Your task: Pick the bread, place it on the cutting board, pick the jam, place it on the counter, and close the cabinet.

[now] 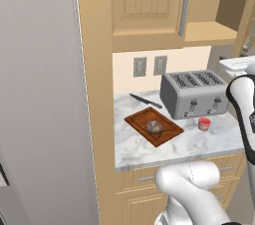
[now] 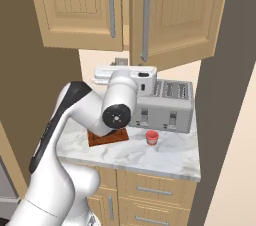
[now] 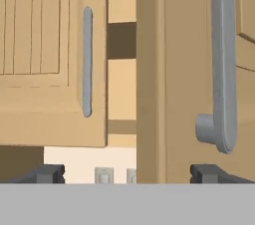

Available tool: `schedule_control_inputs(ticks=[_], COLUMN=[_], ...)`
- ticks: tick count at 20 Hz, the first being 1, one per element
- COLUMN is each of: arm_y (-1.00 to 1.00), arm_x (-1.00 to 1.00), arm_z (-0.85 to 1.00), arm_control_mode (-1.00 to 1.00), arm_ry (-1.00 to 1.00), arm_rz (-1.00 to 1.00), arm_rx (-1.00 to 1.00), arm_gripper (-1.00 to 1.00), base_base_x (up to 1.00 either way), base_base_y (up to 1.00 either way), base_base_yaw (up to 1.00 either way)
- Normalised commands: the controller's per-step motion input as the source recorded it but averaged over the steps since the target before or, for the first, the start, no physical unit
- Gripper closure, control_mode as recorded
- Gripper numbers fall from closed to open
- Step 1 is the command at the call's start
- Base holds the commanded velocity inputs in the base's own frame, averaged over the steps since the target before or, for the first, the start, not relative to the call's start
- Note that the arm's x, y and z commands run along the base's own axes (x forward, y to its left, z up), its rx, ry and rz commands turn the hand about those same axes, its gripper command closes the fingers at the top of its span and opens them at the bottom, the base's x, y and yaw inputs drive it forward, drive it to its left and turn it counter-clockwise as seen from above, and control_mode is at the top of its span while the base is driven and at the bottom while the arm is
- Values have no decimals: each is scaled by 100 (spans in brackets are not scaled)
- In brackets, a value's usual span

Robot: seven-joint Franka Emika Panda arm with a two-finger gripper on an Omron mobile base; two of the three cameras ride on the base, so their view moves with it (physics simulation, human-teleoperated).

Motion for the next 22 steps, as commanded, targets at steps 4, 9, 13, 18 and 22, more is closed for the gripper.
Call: schedule_control_inputs(ticks=[4, 9, 13, 18, 22], arm_y=[0, 0, 0, 0, 0], arm_x=[44, 49, 45, 42, 43], arm_z=[0, -4, -10, -13, -6], arm_control_mode=[-100, -100, -100, -100, -100], arm_ry=[0, 0, 0, 0, 0], arm_rz=[0, 1, 2, 2, 1], arm_rx=[0, 1, 0, 0, 0], arm_gripper=[-100, -100, -100, -100, -100], base_base_x=[0, 0, 0, 0, 0], base_base_y=[0, 0, 0, 0, 0], base_base_yaw=[0, 0, 0, 0, 0])
